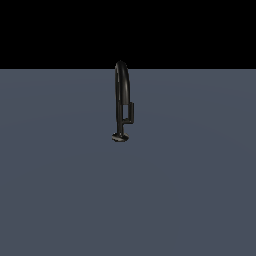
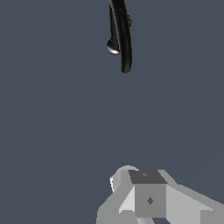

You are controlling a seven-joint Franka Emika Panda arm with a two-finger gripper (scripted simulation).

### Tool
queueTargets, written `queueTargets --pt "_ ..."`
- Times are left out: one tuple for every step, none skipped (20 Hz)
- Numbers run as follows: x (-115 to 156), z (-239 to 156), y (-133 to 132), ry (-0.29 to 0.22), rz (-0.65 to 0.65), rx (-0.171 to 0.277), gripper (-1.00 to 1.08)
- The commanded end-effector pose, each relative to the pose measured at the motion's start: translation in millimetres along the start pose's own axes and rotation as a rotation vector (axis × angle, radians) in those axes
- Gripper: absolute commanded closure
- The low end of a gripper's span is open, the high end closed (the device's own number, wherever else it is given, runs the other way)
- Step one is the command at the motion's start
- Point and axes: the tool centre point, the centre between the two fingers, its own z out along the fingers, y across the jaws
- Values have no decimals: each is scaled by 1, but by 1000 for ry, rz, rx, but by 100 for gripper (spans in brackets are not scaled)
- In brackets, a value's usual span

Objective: Turn on the faucet by rotating a designated handle.

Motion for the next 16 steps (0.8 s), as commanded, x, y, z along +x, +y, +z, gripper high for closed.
queueTargets --pt "12 1 -2 -27 23 22 108" --pt "17 1 -3 -40 34 32 108" --pt "23 2 -4 -53 45 43 108" --pt "28 3 -5 -66 56 54 108" --pt "34 3 -6 -79 68 65 108" --pt "40 4 -6 -93 79 76 108" --pt "46 5 -7 -106 91 87 108" --pt "52 6 -8 -120 102 99 108" --pt "58 7 -8 -134 114 110 108" --pt "64 8 -9 -148 126 122 108" --pt "69 9 -10 -161 138 133 108" --pt "75 10 -10 -175 149 145 108" --pt "81 11 -10 -189 161 156 108" --pt "87 13 -11 -203 173 168 108" --pt "93 14 -11 -218 185 180 108" --pt "99 15 -11 -232 197 191 108"
